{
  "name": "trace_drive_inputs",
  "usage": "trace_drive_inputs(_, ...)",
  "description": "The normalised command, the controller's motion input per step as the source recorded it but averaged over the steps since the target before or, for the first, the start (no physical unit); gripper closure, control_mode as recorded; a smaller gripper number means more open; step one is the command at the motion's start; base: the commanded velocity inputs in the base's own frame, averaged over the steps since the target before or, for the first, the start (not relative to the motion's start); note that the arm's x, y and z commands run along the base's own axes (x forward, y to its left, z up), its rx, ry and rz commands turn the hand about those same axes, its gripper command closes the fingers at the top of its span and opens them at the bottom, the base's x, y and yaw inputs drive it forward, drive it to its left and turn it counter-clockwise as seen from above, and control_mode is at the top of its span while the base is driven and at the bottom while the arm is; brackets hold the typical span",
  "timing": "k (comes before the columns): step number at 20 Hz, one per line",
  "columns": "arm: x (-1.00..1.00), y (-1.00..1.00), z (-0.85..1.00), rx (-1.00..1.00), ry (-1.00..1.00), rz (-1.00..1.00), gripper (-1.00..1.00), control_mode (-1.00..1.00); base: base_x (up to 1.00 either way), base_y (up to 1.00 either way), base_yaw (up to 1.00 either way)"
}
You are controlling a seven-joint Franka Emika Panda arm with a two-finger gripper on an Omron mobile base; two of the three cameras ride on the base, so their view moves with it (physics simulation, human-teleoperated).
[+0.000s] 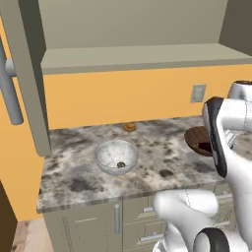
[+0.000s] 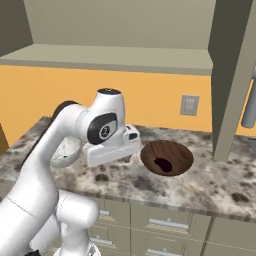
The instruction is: Pick both bowls and place them on the counter. Then place the eggplant in one bowl and place the mushroom in the other bowl.
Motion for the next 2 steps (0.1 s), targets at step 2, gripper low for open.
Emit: trace_drive_inputs(2,-0.82,0.67,0.47,-0.15,-0.12,-0.04,-1.0,-1.0,0.0,0.0,0.0)
